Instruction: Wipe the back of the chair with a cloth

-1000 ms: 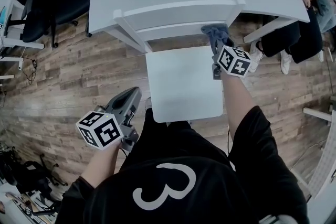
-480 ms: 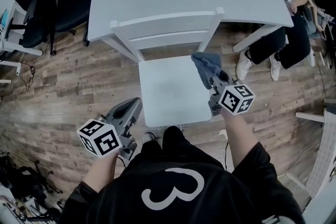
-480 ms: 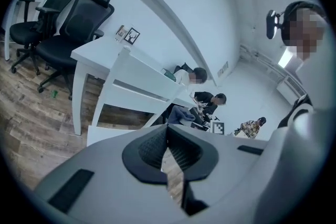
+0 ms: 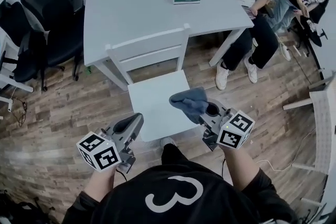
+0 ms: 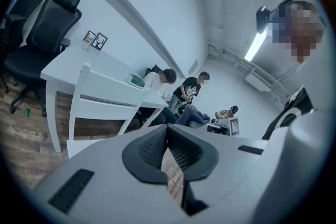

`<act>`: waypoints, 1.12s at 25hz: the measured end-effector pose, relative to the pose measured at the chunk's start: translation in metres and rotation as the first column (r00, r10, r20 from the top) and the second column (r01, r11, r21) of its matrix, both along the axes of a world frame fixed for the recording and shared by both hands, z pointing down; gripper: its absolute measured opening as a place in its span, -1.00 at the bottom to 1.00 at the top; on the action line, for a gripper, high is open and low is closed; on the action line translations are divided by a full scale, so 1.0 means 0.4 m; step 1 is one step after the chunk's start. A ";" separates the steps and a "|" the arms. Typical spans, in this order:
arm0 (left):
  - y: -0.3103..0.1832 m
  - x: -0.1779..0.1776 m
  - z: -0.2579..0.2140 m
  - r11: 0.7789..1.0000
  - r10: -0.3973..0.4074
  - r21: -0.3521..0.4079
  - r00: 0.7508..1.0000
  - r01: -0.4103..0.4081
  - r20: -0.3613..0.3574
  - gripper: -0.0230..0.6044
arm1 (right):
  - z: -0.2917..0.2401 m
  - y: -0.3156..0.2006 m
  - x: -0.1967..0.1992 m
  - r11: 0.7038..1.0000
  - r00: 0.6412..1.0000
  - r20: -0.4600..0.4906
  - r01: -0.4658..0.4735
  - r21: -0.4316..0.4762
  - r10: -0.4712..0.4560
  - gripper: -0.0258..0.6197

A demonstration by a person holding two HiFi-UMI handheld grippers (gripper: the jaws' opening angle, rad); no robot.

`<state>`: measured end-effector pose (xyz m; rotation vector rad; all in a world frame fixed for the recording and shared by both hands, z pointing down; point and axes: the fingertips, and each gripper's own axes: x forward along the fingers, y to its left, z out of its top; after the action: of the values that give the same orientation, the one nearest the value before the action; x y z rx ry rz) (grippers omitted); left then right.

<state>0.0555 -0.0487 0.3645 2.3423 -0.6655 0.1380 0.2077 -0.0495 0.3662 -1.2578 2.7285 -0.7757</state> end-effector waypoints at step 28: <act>0.521 -0.320 -0.297 0.953 0.073 0.298 0.994 -0.047 -0.075 -0.88 | -0.331 0.527 -0.362 0.974 0.993 0.085 -0.099 0.202 0.083 -0.78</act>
<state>-0.0724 0.1598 0.2456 2.6410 -0.6066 -0.0389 0.0631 0.1614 0.2337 -1.2700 2.5903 -0.5064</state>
